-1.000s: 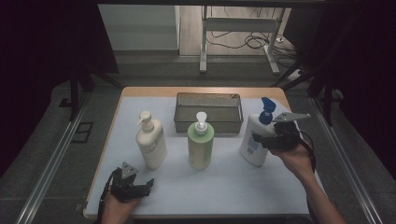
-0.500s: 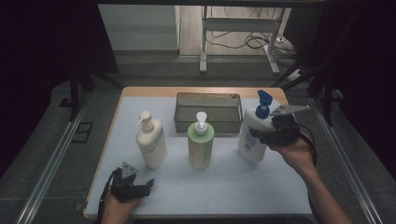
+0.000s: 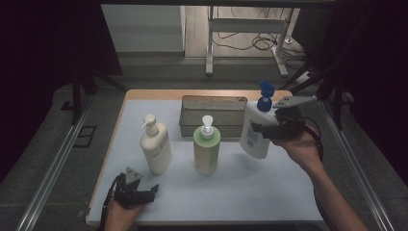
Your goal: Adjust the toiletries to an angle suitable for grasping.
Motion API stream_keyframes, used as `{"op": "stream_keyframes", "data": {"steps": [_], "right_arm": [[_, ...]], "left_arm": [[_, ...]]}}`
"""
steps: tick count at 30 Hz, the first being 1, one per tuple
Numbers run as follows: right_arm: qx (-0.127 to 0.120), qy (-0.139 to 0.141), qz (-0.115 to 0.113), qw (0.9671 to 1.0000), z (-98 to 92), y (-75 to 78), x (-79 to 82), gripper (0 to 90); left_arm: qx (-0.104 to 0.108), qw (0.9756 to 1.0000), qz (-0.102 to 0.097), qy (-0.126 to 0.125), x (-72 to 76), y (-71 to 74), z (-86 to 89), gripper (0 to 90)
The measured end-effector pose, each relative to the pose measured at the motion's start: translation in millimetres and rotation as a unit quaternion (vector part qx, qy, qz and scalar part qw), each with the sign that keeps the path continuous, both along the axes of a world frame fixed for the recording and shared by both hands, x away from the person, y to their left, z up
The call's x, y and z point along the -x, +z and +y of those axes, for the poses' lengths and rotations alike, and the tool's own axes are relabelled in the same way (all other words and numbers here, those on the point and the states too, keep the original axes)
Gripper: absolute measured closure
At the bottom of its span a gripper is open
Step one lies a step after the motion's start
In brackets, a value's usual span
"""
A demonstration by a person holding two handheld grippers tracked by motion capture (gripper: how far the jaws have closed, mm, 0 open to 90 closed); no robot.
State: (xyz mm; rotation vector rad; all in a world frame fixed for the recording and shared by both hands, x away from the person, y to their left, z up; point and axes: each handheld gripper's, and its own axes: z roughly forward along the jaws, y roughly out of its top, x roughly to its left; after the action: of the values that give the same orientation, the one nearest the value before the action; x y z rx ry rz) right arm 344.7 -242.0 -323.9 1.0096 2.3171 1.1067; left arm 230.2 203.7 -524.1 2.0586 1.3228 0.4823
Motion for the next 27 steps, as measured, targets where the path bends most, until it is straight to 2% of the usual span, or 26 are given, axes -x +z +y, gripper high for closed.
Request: {"op": "stream_keyframes", "data": {"steps": [13,27], "right_arm": [[-0.002,0.004,-0.012,0.9999,22.2,20.1,-17.1,39.9],[-0.008,-0.010,-0.016,0.9998,42.3,23.1,-39.5,40.1]], "left_arm": [[0.000,1.0000,0.000,0.000,0.0,0.1,0.0,12.5],[0.001,1.0000,0.000,0.000,-0.1,-0.1,0.0,12.5]]}}
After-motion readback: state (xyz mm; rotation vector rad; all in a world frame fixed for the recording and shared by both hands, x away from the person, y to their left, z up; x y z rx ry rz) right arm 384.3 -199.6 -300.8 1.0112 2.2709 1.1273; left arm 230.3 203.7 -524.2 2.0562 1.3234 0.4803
